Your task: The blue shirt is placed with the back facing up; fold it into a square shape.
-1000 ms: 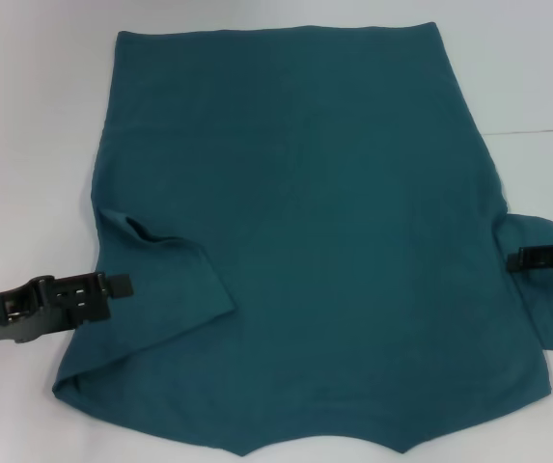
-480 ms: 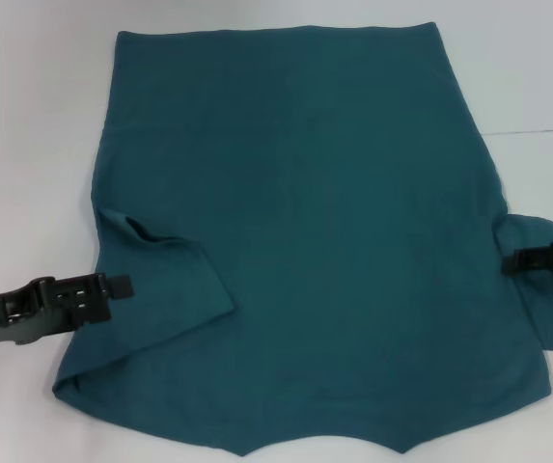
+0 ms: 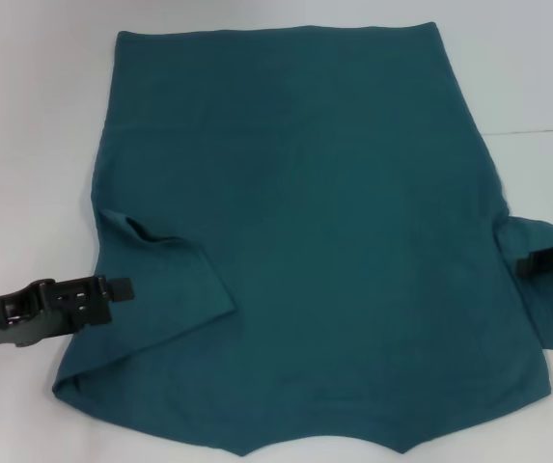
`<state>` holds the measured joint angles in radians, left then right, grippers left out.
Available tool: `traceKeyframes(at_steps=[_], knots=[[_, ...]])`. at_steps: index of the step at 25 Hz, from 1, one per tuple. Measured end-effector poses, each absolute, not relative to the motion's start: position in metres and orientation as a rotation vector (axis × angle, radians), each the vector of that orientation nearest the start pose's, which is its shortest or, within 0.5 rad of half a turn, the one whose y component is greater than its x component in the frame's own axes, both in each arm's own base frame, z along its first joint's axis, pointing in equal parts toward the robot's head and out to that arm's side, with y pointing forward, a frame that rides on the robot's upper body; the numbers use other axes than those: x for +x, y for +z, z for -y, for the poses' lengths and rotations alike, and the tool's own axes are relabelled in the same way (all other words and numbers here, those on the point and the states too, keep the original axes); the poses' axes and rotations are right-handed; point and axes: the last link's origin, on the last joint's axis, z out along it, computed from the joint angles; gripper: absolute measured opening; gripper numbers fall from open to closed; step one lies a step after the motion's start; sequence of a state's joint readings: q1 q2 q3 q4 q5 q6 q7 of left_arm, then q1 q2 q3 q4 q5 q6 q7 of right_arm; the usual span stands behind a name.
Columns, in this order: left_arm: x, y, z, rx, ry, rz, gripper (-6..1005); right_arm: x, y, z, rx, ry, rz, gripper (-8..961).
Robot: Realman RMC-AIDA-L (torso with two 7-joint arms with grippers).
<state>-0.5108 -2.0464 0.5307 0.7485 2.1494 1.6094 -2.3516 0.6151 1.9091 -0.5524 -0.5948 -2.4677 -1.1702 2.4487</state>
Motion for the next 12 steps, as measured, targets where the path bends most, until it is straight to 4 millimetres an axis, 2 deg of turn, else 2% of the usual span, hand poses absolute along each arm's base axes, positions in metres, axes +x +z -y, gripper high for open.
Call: traceKeyframes(at_steps=[8, 12], knots=[[-0.2888, 0.0386, -0.3283, -2.210, -0.778, 1.904, 735, 0.3566, 0.0751, -0.3768, -1.838, 0.272, -1.796, 306], [-0.2885, 0.0387, -0.3284, -2.209, -0.780, 1.905, 736, 0.3581, 0.0755, -0.3758, -1.839, 0.253, -1.794, 112]])
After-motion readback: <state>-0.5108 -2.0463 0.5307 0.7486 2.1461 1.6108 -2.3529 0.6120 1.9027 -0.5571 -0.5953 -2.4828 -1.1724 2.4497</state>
